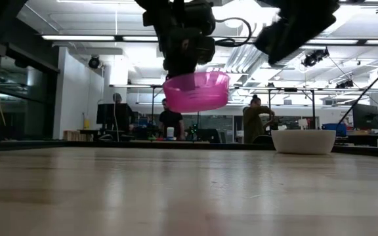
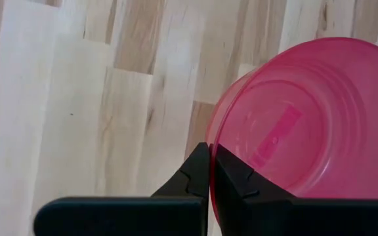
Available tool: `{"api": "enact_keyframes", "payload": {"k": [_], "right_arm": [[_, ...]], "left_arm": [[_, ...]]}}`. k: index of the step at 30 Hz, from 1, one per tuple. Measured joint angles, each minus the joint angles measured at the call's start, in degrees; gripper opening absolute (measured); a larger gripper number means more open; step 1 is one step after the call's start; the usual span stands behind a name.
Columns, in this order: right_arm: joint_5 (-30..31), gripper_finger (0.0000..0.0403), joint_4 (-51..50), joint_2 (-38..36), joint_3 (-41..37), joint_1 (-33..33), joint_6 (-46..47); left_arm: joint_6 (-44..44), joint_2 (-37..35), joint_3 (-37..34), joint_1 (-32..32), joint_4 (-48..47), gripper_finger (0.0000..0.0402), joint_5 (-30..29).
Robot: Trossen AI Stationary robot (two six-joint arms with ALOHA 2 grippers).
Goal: Nest bowls inside each other
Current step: Stack the pink bowl on top of the yellow bowl
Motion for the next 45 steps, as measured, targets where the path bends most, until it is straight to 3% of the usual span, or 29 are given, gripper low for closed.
{"api": "enact_keyframes", "payload": {"k": [21, 29, 39, 45], "right_arm": [[7.8, 0.0101, -5.12, 10.02, 11.45, -0.19, -20.86], [7.73, 0.0097, -4.88, 9.98, 11.75, -1.59, -23.16], [7.54, 0.0053, -4.41, 9.98, 11.75, -1.89, -25.93], [11.14, 0.0055, -6.04, 9.96, 12.69, -0.61, -25.86]], "left_arm": [[5.73, -0.02, 0.0, -1.31, -1.69, 0.0, 1.78], [5.69, -0.02, 0.0, -1.59, -0.24, 0.0, 3.49], [7.22, -0.09, 3.52, -2.34, -2.05, 0.0, 3.07], [7.19, 1.57, 3.57, -2.32, -6.04, 0.0, 2.82]]}}
